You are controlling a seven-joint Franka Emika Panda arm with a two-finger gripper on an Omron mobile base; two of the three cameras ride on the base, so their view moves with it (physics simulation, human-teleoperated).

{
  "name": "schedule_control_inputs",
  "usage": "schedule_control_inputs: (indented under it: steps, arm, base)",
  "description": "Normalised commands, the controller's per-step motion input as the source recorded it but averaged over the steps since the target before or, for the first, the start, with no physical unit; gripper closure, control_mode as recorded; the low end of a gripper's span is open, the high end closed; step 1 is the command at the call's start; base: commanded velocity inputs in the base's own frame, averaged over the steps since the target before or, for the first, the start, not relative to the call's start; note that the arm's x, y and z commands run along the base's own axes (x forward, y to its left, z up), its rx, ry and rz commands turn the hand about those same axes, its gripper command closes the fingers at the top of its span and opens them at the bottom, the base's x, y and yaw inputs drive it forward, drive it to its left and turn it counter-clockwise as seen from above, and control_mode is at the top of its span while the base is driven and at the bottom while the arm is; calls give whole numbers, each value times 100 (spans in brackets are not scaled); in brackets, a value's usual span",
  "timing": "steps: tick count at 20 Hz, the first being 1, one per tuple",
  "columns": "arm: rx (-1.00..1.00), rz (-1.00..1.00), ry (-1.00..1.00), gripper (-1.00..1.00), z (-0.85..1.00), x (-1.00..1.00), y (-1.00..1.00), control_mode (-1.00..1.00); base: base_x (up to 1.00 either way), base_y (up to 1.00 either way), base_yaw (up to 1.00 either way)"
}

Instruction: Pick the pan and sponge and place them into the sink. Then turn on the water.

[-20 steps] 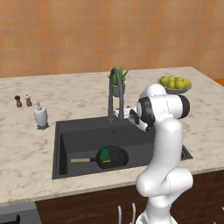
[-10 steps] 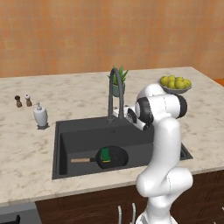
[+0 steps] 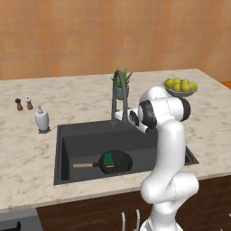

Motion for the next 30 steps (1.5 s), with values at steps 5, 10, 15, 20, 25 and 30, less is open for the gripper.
schedule_control_inputs:
  steps: [5, 10, 15, 20, 25, 30]
  arm:
    - [0, -1, 0, -100, 0, 0, -12, -100]
    - [0, -2, 0, -100, 0, 0, -26, -100]
    - [0, -3, 0, -100, 0, 0, -14, -100]
    - [0, -4, 0, -100, 1, 0, -40, -100]
    - [0, -5, 0, -100, 0, 0, -82, -100]
    - [2, -1, 0, -100, 0, 0, -100, -100]
  base:
    - [0, 0, 0]
    - [0, 0, 0]
    - [0, 0, 0]
    - [0, 0, 0]
    - [0, 0, 0]
    - [0, 0, 0]
